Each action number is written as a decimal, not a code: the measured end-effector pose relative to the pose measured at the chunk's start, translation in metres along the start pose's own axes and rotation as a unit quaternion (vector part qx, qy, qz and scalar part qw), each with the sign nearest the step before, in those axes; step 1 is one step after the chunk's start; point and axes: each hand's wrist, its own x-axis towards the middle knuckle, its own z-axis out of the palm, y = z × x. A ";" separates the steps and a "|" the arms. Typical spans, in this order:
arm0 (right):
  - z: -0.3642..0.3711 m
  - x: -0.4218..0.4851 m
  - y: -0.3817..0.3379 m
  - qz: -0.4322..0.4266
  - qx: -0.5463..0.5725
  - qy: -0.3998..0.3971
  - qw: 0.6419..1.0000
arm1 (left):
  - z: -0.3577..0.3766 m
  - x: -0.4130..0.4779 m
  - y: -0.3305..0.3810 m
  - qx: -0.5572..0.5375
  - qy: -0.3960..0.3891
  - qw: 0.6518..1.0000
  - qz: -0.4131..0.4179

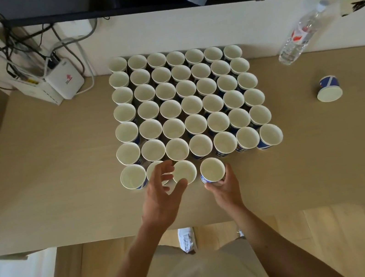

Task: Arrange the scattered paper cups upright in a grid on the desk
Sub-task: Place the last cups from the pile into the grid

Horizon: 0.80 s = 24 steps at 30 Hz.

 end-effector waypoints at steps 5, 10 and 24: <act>0.004 0.003 0.000 -0.023 0.002 -0.002 1.000 | 0.001 -0.002 -0.002 0.006 0.001 1.000 -0.008; 0.004 0.007 0.002 -0.017 0.015 -0.009 1.000 | 0.003 -0.005 -0.002 0.006 0.000 1.000 -0.011; -0.075 -0.018 0.011 0.029 0.049 0.088 0.995 | 0.062 0.007 0.043 -0.030 -0.069 0.997 0.007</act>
